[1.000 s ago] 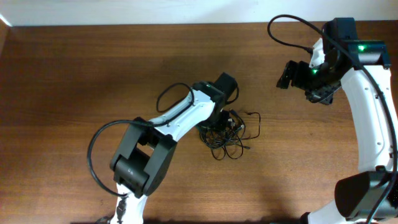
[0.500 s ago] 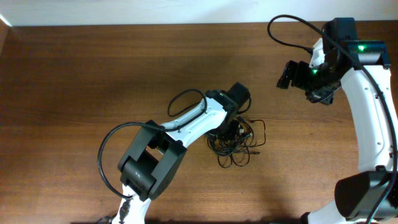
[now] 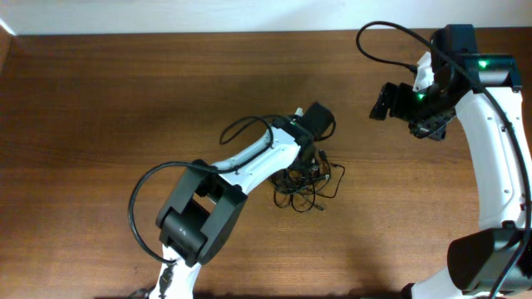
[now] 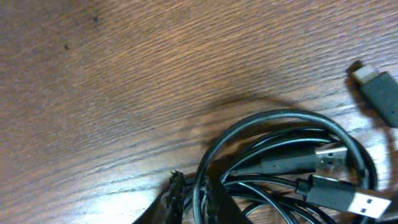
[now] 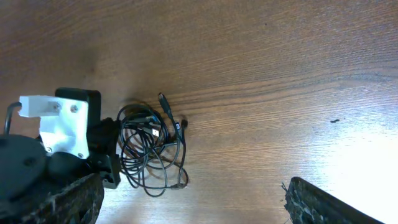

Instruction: Untangle cables

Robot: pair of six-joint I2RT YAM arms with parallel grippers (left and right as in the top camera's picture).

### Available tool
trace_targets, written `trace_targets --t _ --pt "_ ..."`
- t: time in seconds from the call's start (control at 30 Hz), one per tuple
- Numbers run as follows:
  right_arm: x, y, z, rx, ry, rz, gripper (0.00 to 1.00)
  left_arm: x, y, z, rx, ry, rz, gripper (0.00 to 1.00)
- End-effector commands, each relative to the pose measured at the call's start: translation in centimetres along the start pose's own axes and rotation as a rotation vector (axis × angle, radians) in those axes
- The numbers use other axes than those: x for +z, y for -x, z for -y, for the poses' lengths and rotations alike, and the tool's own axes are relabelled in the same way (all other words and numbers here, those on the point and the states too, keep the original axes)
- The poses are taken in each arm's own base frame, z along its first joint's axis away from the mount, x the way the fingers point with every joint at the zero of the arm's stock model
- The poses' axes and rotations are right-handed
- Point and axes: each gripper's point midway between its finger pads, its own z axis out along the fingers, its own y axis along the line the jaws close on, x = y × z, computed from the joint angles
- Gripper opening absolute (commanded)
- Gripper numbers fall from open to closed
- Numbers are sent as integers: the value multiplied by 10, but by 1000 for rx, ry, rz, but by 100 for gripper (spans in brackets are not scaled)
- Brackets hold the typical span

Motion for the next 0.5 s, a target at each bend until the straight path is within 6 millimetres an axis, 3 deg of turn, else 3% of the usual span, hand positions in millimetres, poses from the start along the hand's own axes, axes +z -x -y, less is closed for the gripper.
trace_targets --t 0.0,0.17,0.27,0.47 --pt "3 2 3 -8 -14 -4 95 -13 3 27 66 -161 -41 24" --pt "3 2 3 -11 -14 -5 95 -38 3 26 70 -172 -91 46" --pt "3 1 3 -12 -14 -5 95 -32 -5 16 38 -116 -116 47" --pt "3 1 3 -11 -15 -7 95 0 -27 15 4 -109 -136 39"
